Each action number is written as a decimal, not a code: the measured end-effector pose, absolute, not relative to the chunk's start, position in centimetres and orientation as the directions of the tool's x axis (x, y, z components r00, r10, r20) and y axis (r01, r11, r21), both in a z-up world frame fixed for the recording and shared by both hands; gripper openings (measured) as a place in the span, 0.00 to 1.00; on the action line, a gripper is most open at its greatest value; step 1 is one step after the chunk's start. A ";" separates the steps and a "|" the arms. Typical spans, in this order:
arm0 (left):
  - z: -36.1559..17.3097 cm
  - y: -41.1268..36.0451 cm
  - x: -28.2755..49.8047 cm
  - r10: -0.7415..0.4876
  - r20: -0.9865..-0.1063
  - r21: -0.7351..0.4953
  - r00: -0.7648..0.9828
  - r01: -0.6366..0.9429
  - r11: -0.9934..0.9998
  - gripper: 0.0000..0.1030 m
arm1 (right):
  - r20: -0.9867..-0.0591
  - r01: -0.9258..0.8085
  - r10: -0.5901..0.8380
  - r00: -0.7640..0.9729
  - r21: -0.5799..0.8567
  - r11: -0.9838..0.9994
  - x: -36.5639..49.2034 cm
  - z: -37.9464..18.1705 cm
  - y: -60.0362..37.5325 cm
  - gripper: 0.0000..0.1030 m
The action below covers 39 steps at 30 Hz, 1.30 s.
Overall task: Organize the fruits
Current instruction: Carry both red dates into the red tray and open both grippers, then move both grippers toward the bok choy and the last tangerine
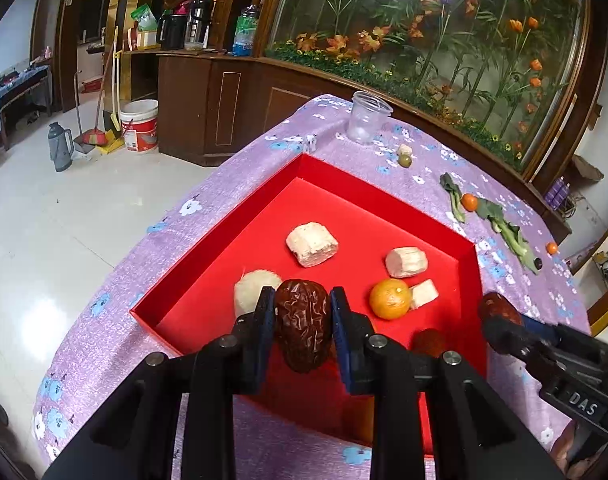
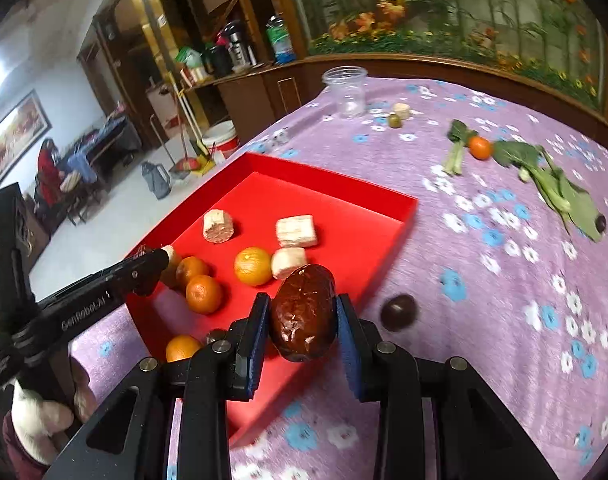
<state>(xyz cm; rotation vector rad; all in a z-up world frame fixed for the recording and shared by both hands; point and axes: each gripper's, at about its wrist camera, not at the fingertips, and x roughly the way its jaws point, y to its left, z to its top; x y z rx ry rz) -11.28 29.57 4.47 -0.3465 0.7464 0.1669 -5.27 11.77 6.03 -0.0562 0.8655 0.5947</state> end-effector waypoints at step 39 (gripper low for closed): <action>8.3 22.9 -14.0 0.143 -0.623 -0.030 0.769 -0.206 0.978 0.70 | -0.693 -0.389 0.382 0.611 0.157 0.908 -8.3 7.0 8.3 0.59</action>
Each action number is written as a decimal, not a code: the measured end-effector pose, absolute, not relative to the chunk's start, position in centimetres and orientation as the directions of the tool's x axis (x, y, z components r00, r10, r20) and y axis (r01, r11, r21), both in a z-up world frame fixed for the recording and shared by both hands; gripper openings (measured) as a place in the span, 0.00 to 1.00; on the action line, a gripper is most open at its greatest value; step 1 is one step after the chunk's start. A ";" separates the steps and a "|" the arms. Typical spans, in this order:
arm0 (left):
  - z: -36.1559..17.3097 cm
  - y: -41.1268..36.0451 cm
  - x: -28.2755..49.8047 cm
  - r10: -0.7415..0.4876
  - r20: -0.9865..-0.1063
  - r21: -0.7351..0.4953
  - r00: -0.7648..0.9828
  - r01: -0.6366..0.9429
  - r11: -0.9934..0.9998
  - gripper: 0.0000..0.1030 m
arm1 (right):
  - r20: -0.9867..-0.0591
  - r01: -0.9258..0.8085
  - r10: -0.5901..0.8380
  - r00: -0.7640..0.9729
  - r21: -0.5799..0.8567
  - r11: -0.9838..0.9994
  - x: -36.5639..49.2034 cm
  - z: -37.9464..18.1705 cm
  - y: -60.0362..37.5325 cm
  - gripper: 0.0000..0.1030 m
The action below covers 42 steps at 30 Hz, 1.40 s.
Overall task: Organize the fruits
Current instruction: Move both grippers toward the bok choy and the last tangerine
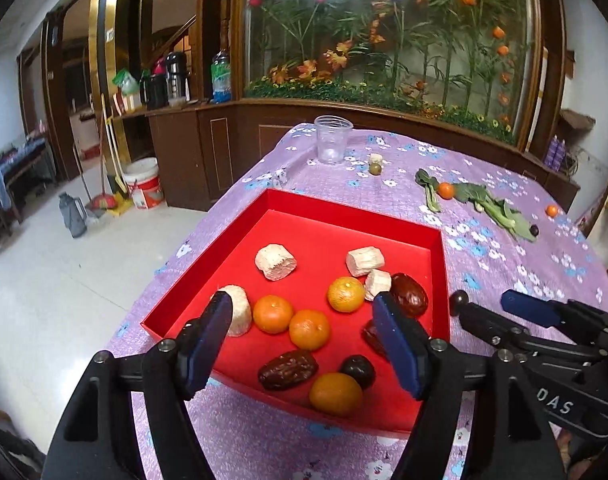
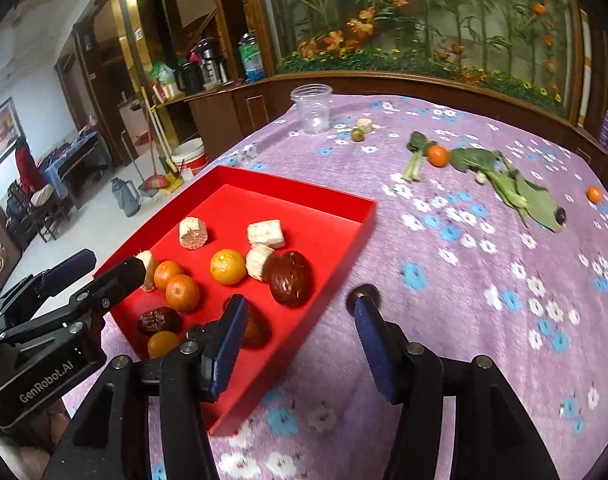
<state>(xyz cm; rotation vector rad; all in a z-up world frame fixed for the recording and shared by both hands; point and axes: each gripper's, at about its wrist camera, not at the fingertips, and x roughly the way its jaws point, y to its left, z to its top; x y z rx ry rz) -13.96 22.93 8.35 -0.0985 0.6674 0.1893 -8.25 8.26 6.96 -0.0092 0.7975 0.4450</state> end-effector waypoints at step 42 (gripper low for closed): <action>8.3 16.6 -14.6 0.166 -0.640 0.111 0.750 -0.123 0.986 0.76 | -0.676 -0.313 0.364 0.641 0.203 0.928 -11.0 6.1 2.7 0.66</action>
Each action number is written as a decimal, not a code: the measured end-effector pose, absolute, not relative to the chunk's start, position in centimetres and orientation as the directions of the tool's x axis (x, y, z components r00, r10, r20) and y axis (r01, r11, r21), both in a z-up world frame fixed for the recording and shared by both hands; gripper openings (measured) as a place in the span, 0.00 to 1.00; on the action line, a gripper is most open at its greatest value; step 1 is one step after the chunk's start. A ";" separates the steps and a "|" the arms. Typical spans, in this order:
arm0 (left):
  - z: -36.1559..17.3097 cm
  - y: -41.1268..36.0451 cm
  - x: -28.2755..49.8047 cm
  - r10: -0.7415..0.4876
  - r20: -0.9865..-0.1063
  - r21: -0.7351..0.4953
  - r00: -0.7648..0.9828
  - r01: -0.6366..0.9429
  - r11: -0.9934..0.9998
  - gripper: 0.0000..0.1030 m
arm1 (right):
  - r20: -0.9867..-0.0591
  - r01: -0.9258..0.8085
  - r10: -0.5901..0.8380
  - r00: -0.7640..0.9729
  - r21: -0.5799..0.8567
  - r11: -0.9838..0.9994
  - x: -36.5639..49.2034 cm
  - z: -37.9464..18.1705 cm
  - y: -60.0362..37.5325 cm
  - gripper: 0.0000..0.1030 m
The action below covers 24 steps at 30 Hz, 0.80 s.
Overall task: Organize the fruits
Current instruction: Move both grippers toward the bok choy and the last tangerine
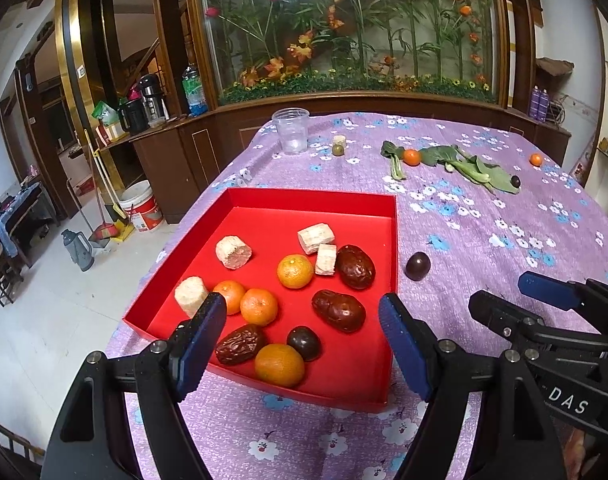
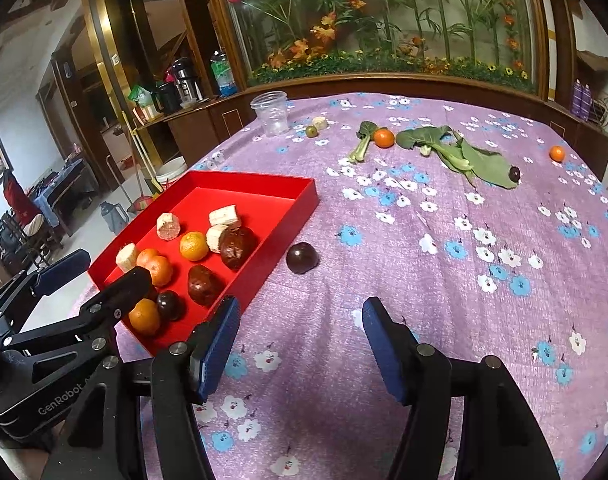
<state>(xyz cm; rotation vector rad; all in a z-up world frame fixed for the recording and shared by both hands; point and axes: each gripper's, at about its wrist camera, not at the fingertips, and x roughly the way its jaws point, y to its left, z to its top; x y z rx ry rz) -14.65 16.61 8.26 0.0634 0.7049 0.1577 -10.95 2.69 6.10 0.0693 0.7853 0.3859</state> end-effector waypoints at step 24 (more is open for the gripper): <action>6.5 13.3 -11.3 0.080 -0.707 0.096 0.703 -0.016 0.995 0.76 | -0.718 -0.120 0.278 0.638 0.264 0.957 -8.6 3.7 -7.7 0.66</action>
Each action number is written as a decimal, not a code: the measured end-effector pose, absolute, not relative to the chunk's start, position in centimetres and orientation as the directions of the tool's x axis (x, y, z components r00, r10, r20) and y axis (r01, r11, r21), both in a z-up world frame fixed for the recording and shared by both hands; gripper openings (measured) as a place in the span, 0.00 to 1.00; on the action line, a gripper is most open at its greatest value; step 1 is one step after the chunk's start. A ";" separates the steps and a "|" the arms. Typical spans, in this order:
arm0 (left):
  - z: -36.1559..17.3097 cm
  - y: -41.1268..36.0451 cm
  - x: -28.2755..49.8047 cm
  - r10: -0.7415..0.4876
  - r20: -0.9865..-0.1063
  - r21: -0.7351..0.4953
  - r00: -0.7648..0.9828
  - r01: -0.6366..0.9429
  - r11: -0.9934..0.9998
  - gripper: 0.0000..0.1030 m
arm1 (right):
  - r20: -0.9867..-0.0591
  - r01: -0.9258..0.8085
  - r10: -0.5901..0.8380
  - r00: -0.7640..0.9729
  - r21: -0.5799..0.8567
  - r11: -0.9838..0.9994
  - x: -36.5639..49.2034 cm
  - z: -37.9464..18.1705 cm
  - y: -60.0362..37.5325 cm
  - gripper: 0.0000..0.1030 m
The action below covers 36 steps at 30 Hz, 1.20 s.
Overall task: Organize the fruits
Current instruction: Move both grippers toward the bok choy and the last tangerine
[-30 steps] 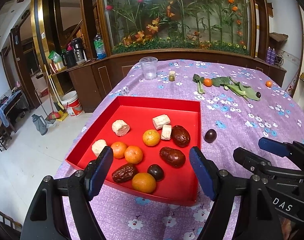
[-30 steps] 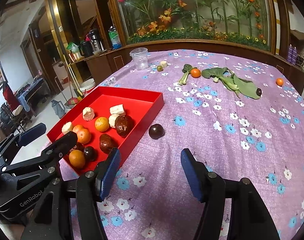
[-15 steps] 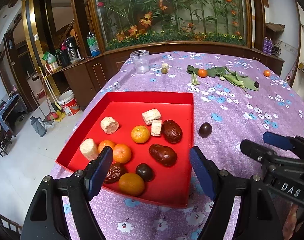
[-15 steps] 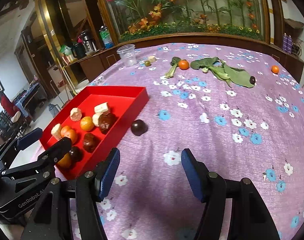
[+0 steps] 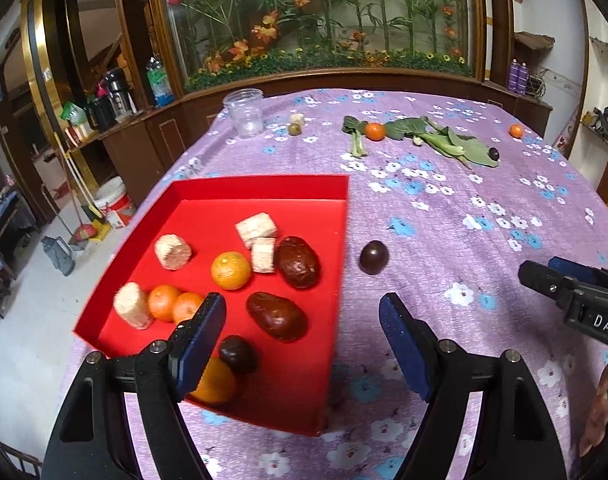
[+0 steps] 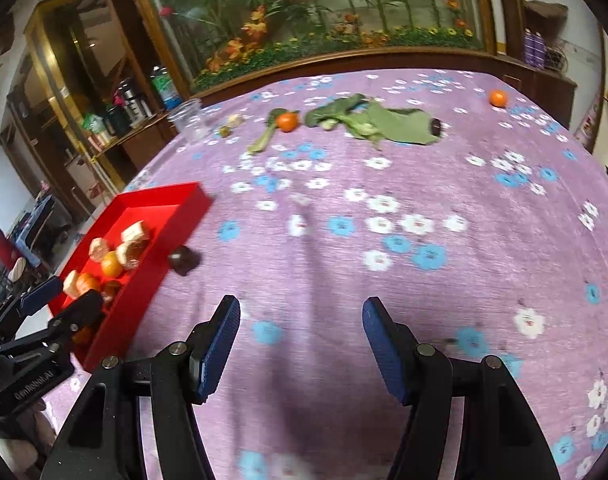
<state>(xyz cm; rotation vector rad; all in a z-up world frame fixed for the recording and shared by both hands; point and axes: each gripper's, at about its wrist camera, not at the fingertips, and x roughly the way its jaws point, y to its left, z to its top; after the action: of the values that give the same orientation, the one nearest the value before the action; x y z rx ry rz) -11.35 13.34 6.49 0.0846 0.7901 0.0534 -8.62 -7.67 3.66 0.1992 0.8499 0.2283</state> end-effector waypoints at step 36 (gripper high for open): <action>13.1 8.0 16.6 -0.328 -0.785 -0.205 0.526 0.279 0.938 0.29 | -0.755 -0.016 0.244 0.608 0.296 0.955 12.6 7.8 -21.3 0.49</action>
<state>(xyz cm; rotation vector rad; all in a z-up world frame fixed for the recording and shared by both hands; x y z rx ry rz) 16.58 8.05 13.06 -0.0562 0.9507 -0.3626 12.63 -21.28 7.77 0.2715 0.9074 0.1521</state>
